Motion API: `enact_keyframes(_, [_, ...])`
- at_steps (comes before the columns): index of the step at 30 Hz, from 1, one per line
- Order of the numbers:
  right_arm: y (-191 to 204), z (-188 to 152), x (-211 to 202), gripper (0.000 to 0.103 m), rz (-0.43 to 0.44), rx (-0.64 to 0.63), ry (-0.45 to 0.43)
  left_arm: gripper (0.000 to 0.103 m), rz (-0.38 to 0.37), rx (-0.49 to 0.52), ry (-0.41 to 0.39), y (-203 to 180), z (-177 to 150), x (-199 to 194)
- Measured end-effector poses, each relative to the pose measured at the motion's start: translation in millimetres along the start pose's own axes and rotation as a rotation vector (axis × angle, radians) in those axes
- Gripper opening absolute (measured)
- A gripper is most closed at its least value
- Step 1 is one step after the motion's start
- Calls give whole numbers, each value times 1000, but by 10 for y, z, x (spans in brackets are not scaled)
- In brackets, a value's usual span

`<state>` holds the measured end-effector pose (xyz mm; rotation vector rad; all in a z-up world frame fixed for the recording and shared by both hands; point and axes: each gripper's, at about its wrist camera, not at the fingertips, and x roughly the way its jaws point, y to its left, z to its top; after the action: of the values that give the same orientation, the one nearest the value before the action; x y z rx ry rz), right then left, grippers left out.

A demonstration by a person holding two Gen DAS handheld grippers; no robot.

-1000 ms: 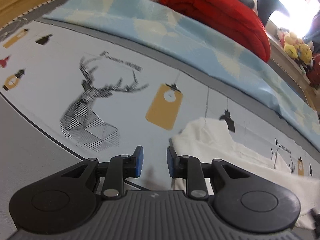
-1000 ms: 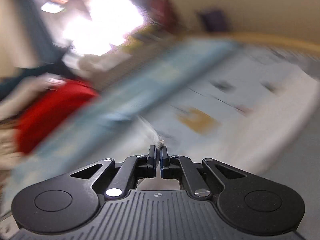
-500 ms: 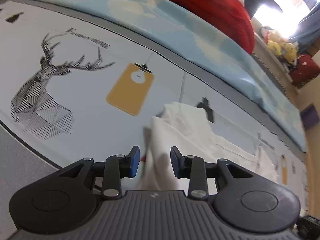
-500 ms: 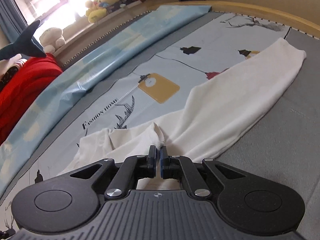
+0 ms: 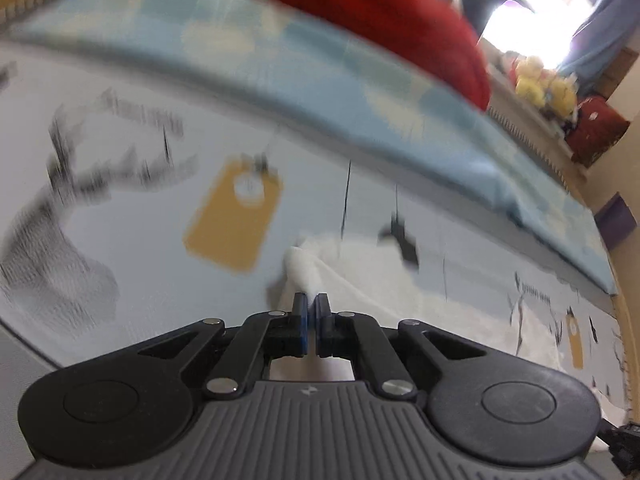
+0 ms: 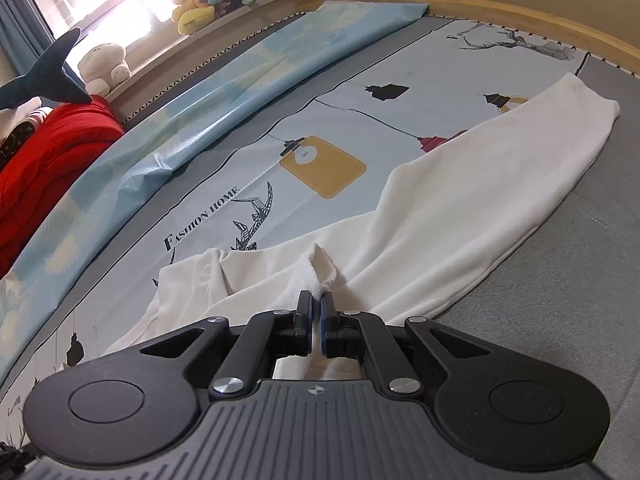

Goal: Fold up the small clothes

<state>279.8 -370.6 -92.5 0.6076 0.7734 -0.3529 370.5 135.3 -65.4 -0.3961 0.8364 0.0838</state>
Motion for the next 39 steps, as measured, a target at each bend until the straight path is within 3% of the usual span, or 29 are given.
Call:
enact_keyframes(3, [32,-6,-2,3,56,16,3,3,90,54,-101,40,107,-185])
enact_keyframes(6, [163,-37,-23,3,128,-11,2,6,196,29,-100,178,162,-201])
enact_keyframes(8, [237,-44,26,4,132,-42,38,7,186,2,-90,232,198,-274])
enact_keyframes(9, [248,-49,76,4,129,-52,68,7,136,-10,-71,225,207,-316])
enact_keyframes(12, [206,-82,229,8,69,-54,149,12,-5,46,59,107,172,-303])
enact_keyframes(17, [174,-115,260,8,56,-41,161,12,-59,180,294,25,-153,-128])
enact_keyframes(18, [197,-113,242,8,61,-47,156,12,-53,225,352,31,-249,-92])
enact_keyframes(20, [234,-109,208,8,75,-56,146,12,86,369,440,84,-459,-23])
enact_keyframes(21, [248,-107,193,8,77,-60,142,17,192,456,436,111,-533,-20])
enact_keyframes(23, [249,-102,182,8,70,-59,141,15,262,481,425,193,-536,-68])
enact_keyframes(25, [239,-101,196,8,53,-54,152,15,228,436,381,235,-445,-176])
enact_keyframes(29, [219,-105,229,8,33,-41,171,18,35,334,263,173,-301,-356])
enact_keyframes(32, [213,-114,233,8,30,-42,172,23,-12,334,270,96,-360,-288])
enact_keyframes(34, [186,-122,256,8,33,-38,177,22,57,365,332,142,-462,-154])
enact_keyframes(36, [152,-129,282,3,39,-32,184,30,170,374,404,251,-564,-14])
enact_keyframes(39, [121,-124,260,2,46,-6,178,26,187,345,350,211,-448,-126])
